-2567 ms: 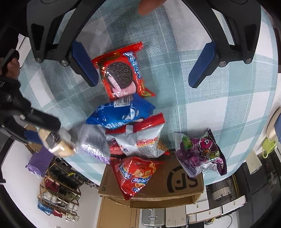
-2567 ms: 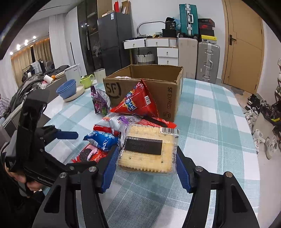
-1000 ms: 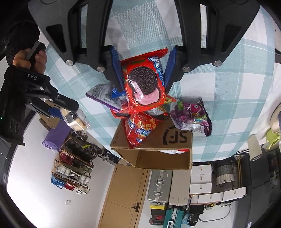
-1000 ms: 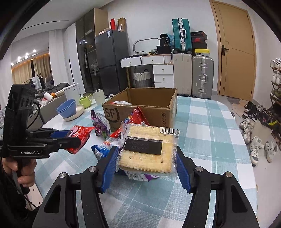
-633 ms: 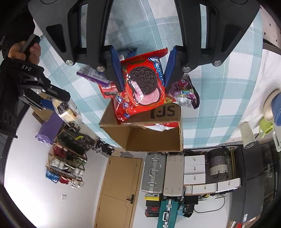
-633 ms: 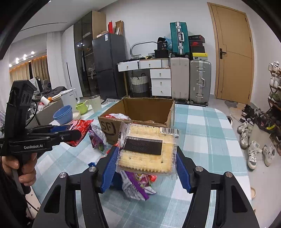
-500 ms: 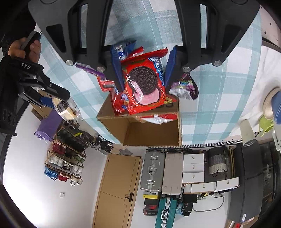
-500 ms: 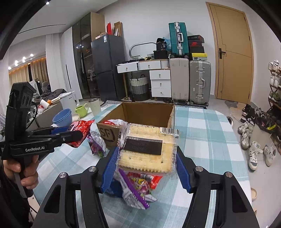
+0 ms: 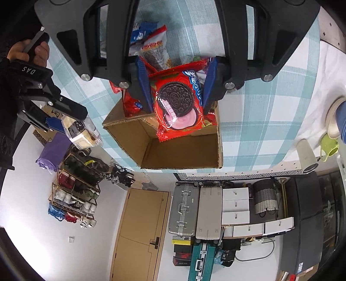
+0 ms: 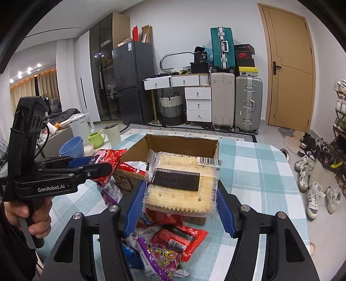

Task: Organize snacks
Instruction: 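Lift both packs over the box and open both tools to drop them in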

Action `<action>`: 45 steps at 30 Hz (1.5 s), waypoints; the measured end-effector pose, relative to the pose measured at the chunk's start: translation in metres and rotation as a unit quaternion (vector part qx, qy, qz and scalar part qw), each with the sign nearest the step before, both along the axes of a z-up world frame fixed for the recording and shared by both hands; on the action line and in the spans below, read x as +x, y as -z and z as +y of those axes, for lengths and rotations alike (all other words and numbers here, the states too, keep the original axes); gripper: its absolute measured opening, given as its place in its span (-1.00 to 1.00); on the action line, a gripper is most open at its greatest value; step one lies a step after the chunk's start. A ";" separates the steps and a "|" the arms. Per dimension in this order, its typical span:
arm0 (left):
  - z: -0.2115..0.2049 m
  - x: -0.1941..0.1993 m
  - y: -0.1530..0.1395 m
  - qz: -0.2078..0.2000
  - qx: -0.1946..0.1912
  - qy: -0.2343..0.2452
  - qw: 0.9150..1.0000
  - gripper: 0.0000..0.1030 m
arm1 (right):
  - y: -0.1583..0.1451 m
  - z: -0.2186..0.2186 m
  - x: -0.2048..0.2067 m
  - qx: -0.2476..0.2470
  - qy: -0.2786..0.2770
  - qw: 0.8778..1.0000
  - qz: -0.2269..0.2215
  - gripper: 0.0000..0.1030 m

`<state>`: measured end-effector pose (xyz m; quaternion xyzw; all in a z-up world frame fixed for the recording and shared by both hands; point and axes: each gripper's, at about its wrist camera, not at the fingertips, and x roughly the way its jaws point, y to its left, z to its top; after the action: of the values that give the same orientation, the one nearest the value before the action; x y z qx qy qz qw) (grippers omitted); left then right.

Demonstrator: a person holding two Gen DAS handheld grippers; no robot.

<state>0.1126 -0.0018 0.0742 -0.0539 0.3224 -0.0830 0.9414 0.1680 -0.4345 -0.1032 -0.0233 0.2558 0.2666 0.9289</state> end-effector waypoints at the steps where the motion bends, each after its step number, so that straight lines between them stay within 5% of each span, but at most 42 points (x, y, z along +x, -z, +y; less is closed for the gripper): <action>1: -0.001 0.004 0.001 0.000 -0.002 0.000 1.000 -0.21 | -0.001 0.002 0.004 0.001 -0.001 1.000 0.001 0.22; 12: 0.003 0.057 -0.002 0.007 0.005 -0.008 1.000 -0.21 | -0.001 0.018 0.042 -0.005 -0.004 1.000 0.013 0.22; 37: -0.007 0.149 0.055 0.063 0.048 -0.004 0.997 -0.20 | 0.032 0.050 0.100 -0.041 -0.021 0.998 0.048 0.25; 42: 0.000 0.157 0.057 0.069 0.035 -0.003 0.997 -0.16 | 0.032 0.049 0.101 -0.024 -0.032 0.998 0.049 0.52; 45: 0.007 0.155 0.054 0.072 0.022 0.010 0.997 0.19 | 0.025 0.041 0.095 -0.008 -0.027 0.999 0.035 0.88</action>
<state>0.2676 0.0050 0.0198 -0.0355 0.3913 -0.0813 0.9160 0.2630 -0.3939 -0.1281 -0.0284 0.2895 0.2897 0.9118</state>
